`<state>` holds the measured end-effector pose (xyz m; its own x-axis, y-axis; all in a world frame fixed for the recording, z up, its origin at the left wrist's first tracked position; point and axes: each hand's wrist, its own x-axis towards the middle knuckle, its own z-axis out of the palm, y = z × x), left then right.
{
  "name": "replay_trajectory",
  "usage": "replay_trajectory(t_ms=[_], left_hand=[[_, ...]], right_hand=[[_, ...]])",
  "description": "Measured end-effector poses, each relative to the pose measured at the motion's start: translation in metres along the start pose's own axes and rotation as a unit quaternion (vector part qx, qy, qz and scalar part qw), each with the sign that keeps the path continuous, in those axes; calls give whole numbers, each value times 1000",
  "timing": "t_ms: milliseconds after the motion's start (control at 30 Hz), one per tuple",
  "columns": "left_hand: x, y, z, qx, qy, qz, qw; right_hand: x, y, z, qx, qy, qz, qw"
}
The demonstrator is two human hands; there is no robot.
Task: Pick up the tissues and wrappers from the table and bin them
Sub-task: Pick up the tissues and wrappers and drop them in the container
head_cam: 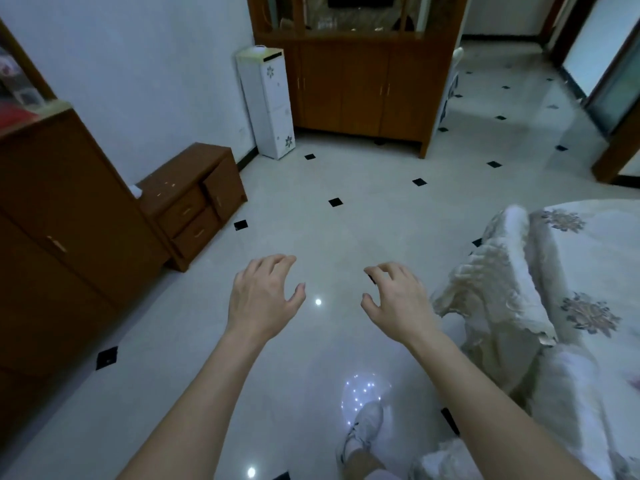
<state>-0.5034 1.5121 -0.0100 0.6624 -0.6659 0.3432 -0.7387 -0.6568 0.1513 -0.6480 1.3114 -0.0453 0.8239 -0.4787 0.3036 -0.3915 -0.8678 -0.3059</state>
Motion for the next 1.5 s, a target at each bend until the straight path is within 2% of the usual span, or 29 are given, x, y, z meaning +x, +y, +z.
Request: replay_trajectory(t_ms=[367, 567, 767, 900, 1133, 1300, 1500], left_hand=[[235, 99, 89, -58, -26, 123, 990], [306, 173, 137, -115, -60, 204, 970], [358, 266, 184, -165, -99, 324, 926], [385, 332, 209, -197, -133, 409, 881], [402, 441, 230, -254, -185, 550, 774], [376, 499, 240, -283, -220, 642, 678], [317, 548, 249, -276, -267, 703, 598]], right_hand=[[158, 145, -10, -18, 42, 99, 994], [174, 215, -26, -33, 65, 176, 982], [155, 281, -51, -61, 105, 302, 946], [137, 319, -70, -103, 99, 386, 911], [100, 345, -98, -138, 166, 542, 812], [54, 330, -104, -159, 194, 632, 733], [-15, 300, -100, -156, 189, 727, 641]])
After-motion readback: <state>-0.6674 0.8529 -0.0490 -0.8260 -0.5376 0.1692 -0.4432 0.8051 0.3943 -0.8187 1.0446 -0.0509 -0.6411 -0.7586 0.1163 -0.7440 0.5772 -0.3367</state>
